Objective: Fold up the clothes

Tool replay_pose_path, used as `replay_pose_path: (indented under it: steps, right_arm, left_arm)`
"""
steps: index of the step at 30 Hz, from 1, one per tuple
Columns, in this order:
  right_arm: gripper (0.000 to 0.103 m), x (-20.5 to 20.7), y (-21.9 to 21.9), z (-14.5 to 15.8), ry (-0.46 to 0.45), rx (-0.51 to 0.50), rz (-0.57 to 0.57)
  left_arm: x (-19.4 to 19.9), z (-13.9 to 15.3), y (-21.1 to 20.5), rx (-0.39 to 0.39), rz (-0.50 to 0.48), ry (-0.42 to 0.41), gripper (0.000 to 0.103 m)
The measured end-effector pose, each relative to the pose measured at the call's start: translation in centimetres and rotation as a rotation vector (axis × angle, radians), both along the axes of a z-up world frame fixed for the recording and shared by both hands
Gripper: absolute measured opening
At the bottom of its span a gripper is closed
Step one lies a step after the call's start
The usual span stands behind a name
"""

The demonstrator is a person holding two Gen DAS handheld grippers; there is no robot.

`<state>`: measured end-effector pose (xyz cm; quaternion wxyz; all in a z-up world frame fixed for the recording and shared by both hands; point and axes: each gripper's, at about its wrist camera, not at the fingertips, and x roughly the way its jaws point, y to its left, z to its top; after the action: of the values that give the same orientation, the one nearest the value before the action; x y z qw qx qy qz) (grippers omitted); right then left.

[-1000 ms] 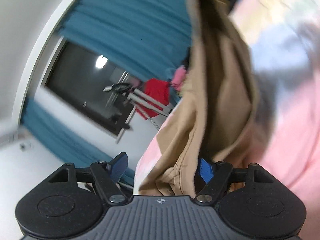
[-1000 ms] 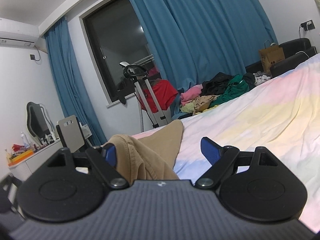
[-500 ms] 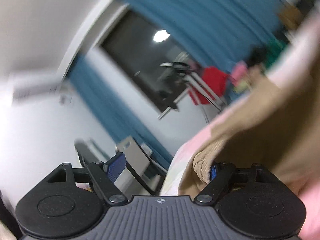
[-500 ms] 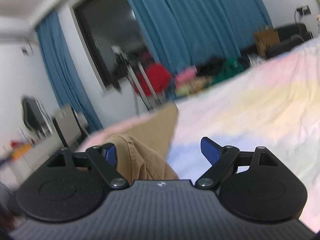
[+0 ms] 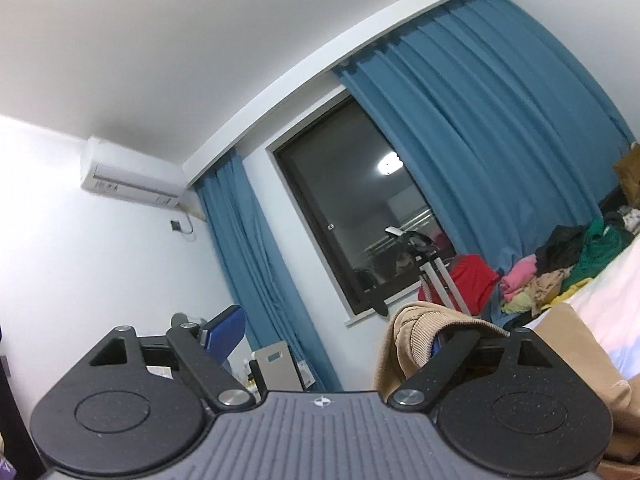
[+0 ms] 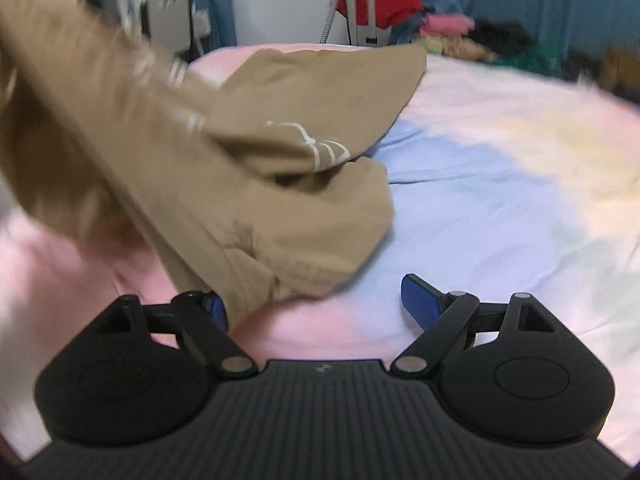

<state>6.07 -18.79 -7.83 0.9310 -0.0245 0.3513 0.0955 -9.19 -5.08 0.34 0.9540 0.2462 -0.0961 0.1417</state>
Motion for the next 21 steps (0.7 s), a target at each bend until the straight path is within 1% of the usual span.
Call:
replay_pose_path:
  steps: [2, 3, 6, 7, 8, 9, 11, 12, 13, 14, 15, 16, 18, 19, 21]
  right_arm:
    - [0.085, -0.7, -0.7, 0.6, -0.017, -0.006, -0.003]
    - [0.085, -1.0, -1.2, 1.0, -0.032, 0.000, -0.023]
    - [0.085, -1.8, -3.2, 2.0, -0.114, 0.051, -0.149]
    - [0.085, -2.1, -3.9, 2.3, -0.152, 0.093, -0.195]
    - [0.085, -2.3, -4.7, 2.4, -0.185, 0.168, -0.240]
    - [0.085, -2.3, -5.4, 2.3, -0.199, 0.241, -0.268]
    - [0.085, -1.7, -6.0, 1.8, -0.187, 0.345, -0.271]
    - [0.085, -1.3, -5.9, 1.5, -0.171, 0.364, -0.255]
    - [0.085, -1.1, -5.5, 1.1, -0.149, 0.364, -0.230]
    - [0.085, -0.6, -4.8, 0.6, -0.109, 0.347, -0.186]
    - [0.085, 0.0, -4.0, 0.0, -0.059, 0.313, -0.142]
    - [0.085, 0.3, -3.3, -0.5, -0.032, 0.265, -0.130]
    - [0.085, 0.5, -2.2, -1.4, -0.011, 0.160, -0.145]
    - [0.085, 0.4, -2.1, -1.6, -0.013, 0.131, -0.163]
    - [0.085, 0.1, -3.3, -1.3, -0.051, 0.148, -0.244]
  left_arm:
    - [0.8, 0.7, 0.8, -0.039, -0.002, 0.013, 0.087]
    - [1.0, 0.9, 1.0, -0.047, -0.003, 0.016, 0.088]
    - [1.5, 1.3, 1.3, -0.041, -0.012, 0.012, 0.088]
    - [1.4, 1.3, 1.1, -0.038, -0.016, 0.009, 0.088]
    - [1.6, 1.2, 1.0, -0.033, -0.023, 0.007, 0.088]
    - [1.8, 1.2, 0.9, -0.028, -0.030, 0.005, 0.088]
    - [2.2, 1.2, 0.7, -0.019, -0.045, 0.000, 0.088]
    - [2.5, 1.1, 0.6, -0.014, -0.052, -0.001, 0.088]
    - [2.9, 1.1, 0.4, -0.006, -0.057, 0.001, 0.088]
    - [3.1, 0.9, 0.3, 0.004, -0.061, 0.004, 0.088]
    - [3.3, 0.7, 0.2, 0.013, -0.061, 0.007, 0.088]
    - [3.7, 0.4, 0.1, 0.021, -0.057, 0.011, 0.088]
    - [4.8, 0.1, 0.3, 0.016, -0.050, 0.035, 0.088]
    - [5.3, 0.0, 0.6, -0.005, -0.048, 0.060, 0.088]
    - [6.4, -0.2, 1.1, -0.049, -0.042, 0.111, 0.088]
